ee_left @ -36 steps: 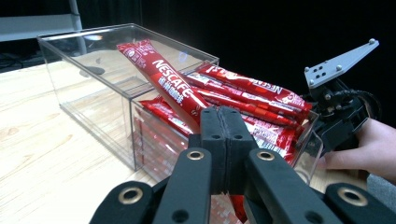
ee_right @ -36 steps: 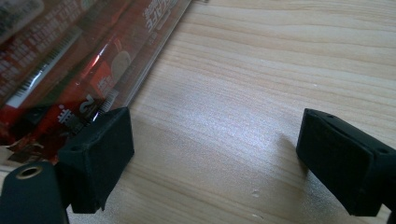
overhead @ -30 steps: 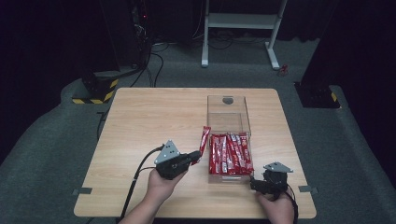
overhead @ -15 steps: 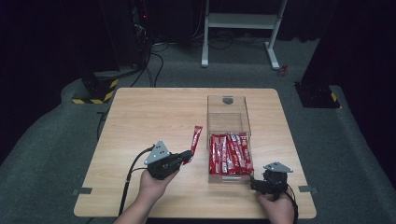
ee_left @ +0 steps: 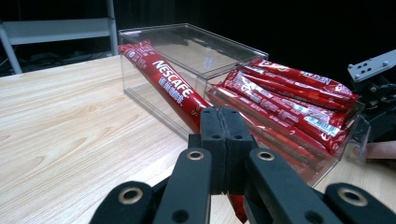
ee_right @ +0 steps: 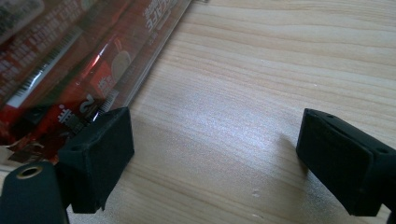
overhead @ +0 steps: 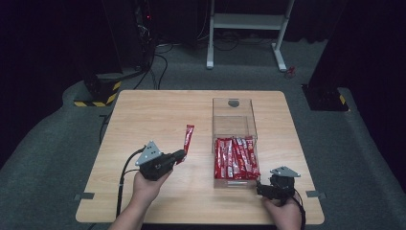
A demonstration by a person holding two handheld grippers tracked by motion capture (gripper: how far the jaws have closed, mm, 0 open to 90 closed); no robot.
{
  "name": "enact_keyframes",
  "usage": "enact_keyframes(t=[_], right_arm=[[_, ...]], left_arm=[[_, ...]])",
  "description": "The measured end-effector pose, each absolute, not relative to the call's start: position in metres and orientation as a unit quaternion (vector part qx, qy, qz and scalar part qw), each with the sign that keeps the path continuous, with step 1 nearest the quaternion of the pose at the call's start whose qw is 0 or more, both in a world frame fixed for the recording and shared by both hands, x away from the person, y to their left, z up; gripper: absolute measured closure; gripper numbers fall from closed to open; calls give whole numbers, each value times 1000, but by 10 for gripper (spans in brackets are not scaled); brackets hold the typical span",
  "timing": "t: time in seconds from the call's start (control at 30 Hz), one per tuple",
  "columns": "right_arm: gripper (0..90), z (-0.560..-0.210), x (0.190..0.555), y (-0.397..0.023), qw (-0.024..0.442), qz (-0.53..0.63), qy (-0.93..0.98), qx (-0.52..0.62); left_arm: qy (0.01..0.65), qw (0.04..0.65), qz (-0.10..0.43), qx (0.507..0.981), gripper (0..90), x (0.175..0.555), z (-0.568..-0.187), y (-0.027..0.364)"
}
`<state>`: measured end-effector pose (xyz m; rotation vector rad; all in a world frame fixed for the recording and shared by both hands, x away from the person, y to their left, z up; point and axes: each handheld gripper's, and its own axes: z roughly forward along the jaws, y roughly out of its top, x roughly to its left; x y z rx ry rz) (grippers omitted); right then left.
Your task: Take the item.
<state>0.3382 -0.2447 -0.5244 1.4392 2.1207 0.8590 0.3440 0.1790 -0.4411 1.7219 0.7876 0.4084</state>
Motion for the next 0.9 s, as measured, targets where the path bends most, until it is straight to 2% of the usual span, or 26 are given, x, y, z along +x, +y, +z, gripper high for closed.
enact_keyframes(t=[0.9], right_arm=[[108, -524, 338, -245, 217, 310, 766, 520]], left_arm=[[395, 537, 186, 721, 898, 368, -464, 225]])
